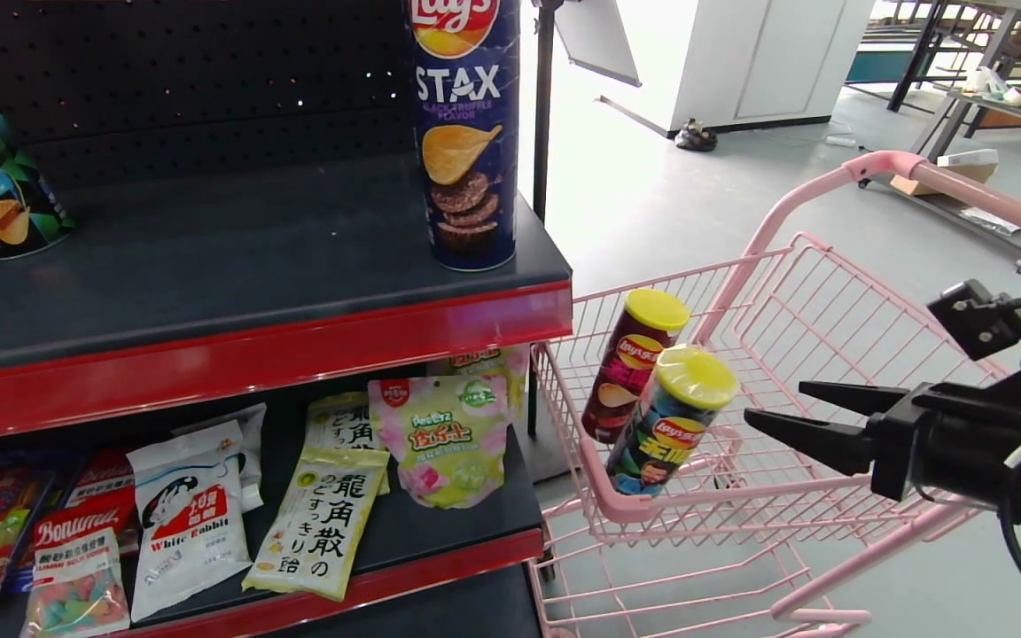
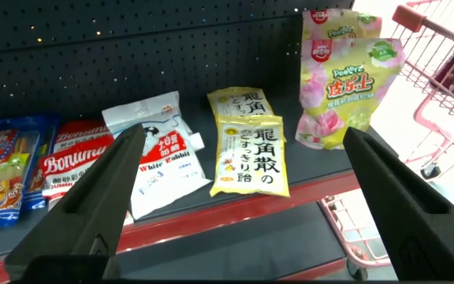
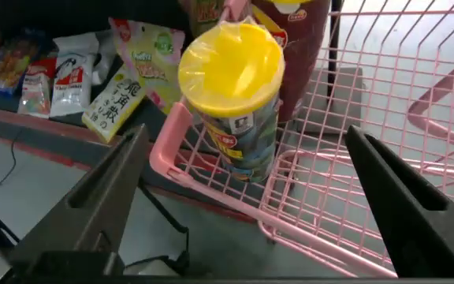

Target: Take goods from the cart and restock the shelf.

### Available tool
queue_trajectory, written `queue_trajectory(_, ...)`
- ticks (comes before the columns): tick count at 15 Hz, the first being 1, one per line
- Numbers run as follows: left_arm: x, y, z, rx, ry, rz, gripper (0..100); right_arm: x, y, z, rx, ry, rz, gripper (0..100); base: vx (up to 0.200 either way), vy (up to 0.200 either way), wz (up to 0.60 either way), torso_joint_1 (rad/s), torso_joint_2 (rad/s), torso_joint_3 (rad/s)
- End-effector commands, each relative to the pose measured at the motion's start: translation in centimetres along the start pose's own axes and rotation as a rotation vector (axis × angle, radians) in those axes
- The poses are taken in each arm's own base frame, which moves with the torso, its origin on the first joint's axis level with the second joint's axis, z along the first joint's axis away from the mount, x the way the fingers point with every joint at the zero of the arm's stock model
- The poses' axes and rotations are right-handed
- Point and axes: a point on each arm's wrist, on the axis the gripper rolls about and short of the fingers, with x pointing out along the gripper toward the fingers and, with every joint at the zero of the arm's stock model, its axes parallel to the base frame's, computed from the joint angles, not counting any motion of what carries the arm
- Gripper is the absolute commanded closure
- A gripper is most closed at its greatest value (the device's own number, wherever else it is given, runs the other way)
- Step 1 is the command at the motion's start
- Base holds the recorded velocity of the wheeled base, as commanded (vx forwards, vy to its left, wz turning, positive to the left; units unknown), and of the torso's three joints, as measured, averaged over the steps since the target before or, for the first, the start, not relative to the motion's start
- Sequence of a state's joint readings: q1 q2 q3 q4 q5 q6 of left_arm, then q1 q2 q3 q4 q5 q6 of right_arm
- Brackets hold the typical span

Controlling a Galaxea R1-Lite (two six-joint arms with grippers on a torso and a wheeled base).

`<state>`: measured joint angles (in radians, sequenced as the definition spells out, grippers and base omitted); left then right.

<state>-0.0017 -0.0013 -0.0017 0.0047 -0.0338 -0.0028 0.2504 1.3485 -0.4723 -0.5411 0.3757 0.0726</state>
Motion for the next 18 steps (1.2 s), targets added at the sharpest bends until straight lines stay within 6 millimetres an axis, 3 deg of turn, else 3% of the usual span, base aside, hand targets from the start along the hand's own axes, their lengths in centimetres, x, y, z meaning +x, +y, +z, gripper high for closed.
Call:
queue_trajectory(1,0.0,0.0,0.0,0.000,0.001,0.000,0,1.1,-0.2,-1.0,0.018,0.062,0.014,0,0.000,0.000,0.00,0.000,0.00,0.000)
queue_trajectory(6,0.0,0.0,0.0,0.000,0.001,0.000,0,3.3,0.2,-1.6,0.011,0.113,0.062,0,0.000,0.000,0.00,0.000,0.00,0.000)
queue_trajectory(11,0.0,0.0,0.0,0.000,0.001,0.000,0,7.3,0.3,-2.4,-0.016,0.112,0.100,0,0.000,0.000,0.00,0.000,0.00,0.000)
queue_trajectory(18,0.0,0.0,0.0,0.000,0.001,0.000,0,9.9,-0.2,-3.4,-0.010,0.136,0.069,0,0.000,0.000,0.00,0.000,0.00,0.000)
